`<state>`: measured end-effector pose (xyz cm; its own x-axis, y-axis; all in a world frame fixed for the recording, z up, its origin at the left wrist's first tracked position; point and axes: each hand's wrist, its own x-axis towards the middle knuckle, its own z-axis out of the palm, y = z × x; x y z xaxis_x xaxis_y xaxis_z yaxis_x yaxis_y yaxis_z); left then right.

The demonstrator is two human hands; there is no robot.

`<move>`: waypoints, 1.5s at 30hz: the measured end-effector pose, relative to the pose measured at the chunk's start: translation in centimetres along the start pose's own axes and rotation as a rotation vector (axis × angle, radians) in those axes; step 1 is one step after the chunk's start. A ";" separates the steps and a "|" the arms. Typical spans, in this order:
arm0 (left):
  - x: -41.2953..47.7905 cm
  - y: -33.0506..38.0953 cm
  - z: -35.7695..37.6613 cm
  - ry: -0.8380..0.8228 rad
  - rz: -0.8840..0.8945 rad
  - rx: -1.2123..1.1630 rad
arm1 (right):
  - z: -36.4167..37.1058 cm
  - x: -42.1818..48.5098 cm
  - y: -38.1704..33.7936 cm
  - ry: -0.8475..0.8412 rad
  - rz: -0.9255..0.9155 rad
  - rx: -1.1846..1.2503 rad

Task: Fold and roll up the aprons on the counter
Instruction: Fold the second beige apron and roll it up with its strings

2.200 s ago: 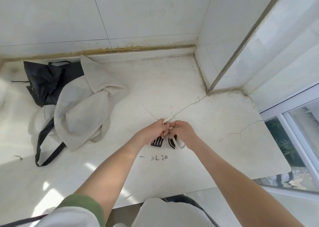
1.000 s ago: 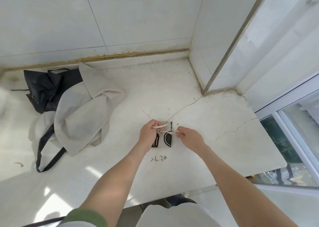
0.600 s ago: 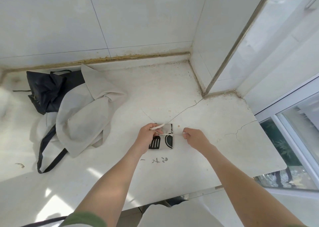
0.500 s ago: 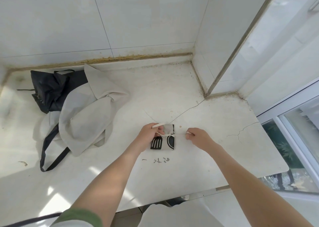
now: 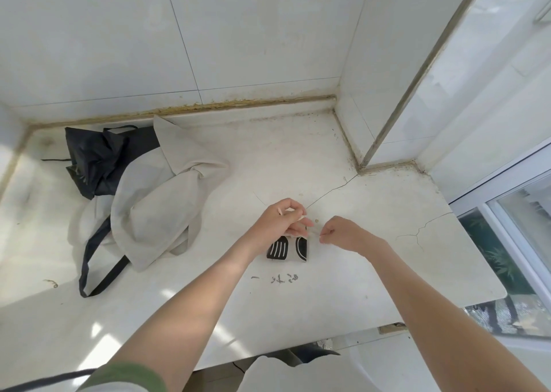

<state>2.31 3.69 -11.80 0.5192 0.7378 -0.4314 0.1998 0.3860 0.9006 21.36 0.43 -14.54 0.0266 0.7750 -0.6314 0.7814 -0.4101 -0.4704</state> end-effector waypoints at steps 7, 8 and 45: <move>0.9 -2.8 -0.2 -0.019 0.092 0.741 | 0.4 -0.4 -0.6 0.023 -0.009 -0.087; 1.1 -3.4 -0.5 0.002 0.158 0.949 | 0.6 -0.3 -0.5 0.047 -0.033 -0.092; 0.1 -4.9 -1.7 0.202 -0.221 -0.089 | 4.2 -0.8 -1.9 0.160 -0.098 0.830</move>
<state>-0.04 2.82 -16.36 0.2944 0.7223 -0.6258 0.2114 0.5894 0.7797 17.22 -1.36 -15.72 0.1193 0.8583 -0.4992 0.0759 -0.5092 -0.8573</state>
